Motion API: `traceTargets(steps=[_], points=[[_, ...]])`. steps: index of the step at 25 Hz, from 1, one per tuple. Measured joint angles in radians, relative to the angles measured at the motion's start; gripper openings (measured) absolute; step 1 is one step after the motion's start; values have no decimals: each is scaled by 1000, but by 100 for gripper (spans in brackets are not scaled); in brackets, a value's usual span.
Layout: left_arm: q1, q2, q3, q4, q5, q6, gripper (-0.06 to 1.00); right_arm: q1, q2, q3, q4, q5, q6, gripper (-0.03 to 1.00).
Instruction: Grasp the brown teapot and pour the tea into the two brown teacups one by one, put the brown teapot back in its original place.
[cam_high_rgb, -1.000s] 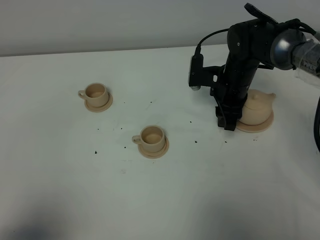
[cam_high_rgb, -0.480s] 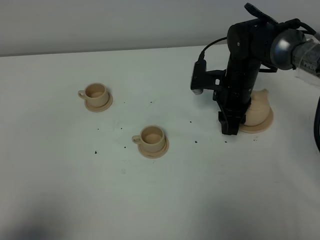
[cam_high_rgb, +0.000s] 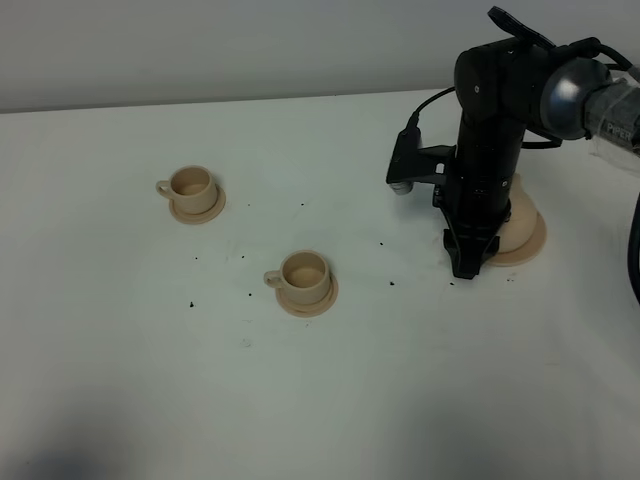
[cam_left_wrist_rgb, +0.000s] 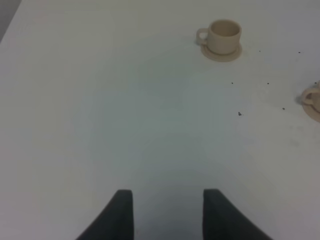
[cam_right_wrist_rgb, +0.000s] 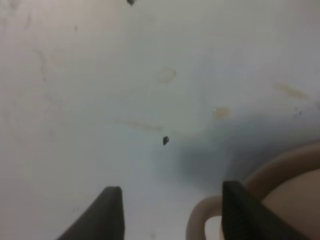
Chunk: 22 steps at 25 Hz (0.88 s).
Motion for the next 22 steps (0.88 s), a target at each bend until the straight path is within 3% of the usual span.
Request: traceTargets(steps=[22], points=[[0,0,0,0,0,0,38,0,0,0,-35,9,105,46]])
